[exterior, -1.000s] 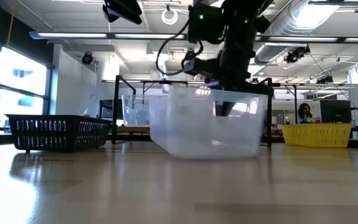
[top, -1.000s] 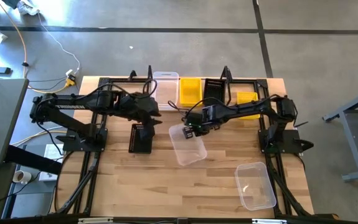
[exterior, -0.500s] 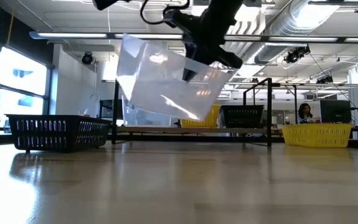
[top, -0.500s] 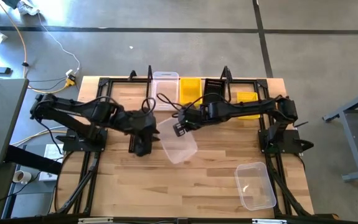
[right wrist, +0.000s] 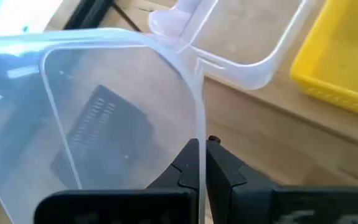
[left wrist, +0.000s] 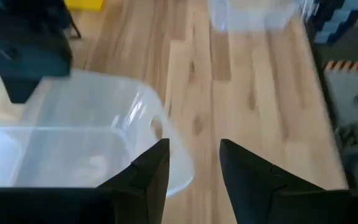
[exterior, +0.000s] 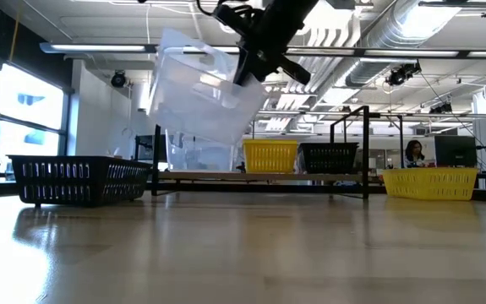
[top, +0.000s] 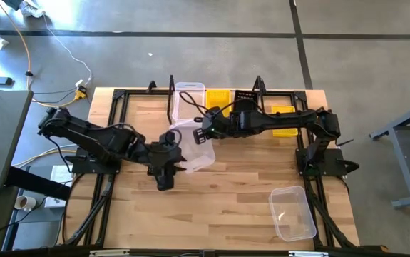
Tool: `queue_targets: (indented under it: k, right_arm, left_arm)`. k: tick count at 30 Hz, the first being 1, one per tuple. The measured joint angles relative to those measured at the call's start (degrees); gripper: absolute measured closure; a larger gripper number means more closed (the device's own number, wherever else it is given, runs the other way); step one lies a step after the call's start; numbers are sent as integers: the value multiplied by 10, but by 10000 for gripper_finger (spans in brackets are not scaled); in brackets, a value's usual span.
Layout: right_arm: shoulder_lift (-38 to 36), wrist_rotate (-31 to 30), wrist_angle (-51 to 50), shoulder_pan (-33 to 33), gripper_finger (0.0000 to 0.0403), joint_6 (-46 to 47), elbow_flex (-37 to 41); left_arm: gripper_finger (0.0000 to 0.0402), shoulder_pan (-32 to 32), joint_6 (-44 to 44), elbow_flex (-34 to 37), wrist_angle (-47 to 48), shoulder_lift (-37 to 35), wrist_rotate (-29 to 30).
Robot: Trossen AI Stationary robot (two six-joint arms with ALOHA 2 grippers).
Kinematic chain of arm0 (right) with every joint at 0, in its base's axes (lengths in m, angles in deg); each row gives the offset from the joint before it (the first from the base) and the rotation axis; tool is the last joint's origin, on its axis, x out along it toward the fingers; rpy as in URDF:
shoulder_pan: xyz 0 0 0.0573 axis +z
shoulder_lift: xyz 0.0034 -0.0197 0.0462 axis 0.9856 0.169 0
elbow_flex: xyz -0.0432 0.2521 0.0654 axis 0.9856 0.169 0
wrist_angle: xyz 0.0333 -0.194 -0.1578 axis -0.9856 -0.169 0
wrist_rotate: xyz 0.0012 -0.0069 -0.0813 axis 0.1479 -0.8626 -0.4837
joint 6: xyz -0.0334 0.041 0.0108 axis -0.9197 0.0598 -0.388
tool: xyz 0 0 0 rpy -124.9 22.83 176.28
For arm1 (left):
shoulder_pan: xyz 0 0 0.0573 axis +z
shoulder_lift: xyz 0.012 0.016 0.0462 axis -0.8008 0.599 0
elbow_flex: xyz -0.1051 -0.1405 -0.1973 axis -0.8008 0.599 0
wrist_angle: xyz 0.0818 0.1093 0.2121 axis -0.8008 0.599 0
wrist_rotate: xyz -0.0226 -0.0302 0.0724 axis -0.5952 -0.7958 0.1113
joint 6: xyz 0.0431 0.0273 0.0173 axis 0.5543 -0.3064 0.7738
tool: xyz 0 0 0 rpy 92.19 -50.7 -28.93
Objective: Stack baskets on shelf by color
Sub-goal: Stack the top transparent bin on the transparent bin on the shelf
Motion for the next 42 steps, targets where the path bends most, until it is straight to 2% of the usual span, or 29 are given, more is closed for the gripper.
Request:
queue_targets:
  k: [6, 17, 23, 29, 33, 37, 42]
  right_arm:
    - [0, 20, -9, -3, 403, 26, 0]
    - [-1, 85, -42, -25, 403, 38, 0]
    - [-1, 110, -41, -24, 403, 39, 0]
    - [-2, 109, -33, -16, 403, 52, 0]
    - [-2, 99, -40, -13, 403, 61, 0]
    - [-2, 75, -49, -20, 403, 87, 0]
    - [-2, 68, -42, -37, 403, 108, 0]
  left_arm:
    - [271, 0, 71, -1, 11, 36, 0]
    - [271, -1, 96, 1, 82, 82, -7]
    - [271, -8, 148, -1, 111, 90, -7]
    - [271, -11, 190, -1, 135, 89, 9]
    - [271, -14, 183, -1, 134, 89, 19]
    - [271, -32, 147, -11, 135, 89, 49]
    - [271, -61, 208, -20, 102, 89, 102]
